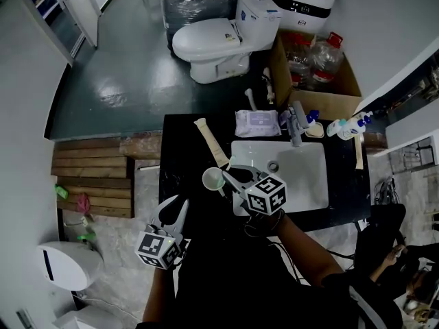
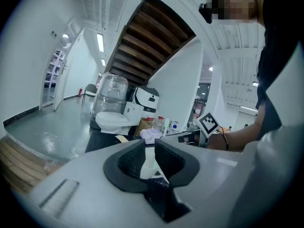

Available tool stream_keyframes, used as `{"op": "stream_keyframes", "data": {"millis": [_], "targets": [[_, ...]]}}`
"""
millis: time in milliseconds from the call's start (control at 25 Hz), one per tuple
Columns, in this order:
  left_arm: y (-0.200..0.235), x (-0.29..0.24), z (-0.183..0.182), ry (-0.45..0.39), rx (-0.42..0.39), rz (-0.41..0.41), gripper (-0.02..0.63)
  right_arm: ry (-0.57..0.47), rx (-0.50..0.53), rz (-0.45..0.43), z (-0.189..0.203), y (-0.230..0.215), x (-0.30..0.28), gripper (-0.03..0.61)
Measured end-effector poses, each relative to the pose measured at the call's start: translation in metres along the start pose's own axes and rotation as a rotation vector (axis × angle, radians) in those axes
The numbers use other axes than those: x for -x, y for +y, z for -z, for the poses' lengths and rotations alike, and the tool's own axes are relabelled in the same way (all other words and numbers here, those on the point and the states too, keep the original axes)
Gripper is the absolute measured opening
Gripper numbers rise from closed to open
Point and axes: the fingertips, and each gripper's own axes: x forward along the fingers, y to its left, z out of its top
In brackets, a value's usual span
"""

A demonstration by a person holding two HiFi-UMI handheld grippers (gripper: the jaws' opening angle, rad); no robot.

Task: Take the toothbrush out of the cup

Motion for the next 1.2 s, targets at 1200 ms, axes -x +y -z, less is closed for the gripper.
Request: {"op": "stream_keyframes", "data": {"millis": [1200], "targets": [[-0.036,0.002,-0.011,-0.038,-0.043,0.114,0.014,-0.074,0.066,0.023,-0.014,0.046,0.083,0.04]]}}
